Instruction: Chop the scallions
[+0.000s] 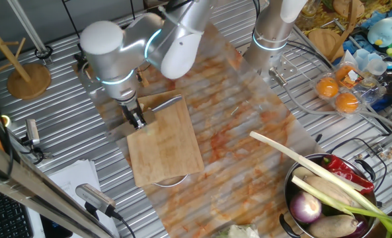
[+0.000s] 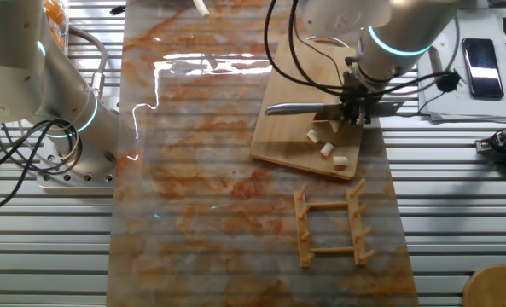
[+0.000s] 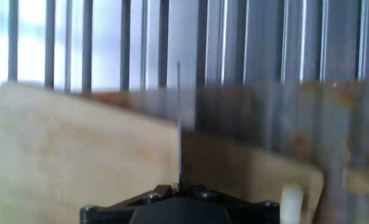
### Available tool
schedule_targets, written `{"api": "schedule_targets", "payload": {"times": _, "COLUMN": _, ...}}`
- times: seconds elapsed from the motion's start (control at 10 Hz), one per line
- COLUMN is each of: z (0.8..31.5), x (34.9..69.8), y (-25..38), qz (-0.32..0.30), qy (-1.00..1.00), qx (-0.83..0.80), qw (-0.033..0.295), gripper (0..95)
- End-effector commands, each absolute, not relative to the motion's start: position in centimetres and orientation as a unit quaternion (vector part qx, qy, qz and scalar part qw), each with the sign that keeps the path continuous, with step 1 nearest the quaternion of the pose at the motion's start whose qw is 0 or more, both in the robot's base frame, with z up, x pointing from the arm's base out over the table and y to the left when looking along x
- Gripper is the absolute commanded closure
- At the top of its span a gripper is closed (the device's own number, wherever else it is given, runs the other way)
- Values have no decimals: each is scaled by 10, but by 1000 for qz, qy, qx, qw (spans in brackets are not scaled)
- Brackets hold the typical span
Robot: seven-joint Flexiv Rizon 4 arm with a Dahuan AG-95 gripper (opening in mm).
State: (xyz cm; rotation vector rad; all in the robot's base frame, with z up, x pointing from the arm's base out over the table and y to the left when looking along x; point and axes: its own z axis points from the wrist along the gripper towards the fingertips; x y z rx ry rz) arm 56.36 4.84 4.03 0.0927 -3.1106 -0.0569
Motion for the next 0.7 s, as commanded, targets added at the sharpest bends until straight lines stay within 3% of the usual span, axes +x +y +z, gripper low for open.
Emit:
{"api": "schedule_targets", "payload": {"times": 0.1, "z": 11, "x": 542, "y": 46, "qz": -25, "qy": -999, "qx": 38, "qw": 9, "gripper": 950}}
{"api": "schedule_targets", "payload": {"times": 0.3, "z": 13, "x": 537, "y": 45, "qz": -23, "qy": -999, "qx": 44, "qw": 10, "gripper": 950}}
{"api": "schedule_targets", "payload": {"times": 0.7, "z": -12, "x": 512, "y": 36, "qz": -23, "qy": -998, "qx": 50, "qw": 4, "gripper": 950}}
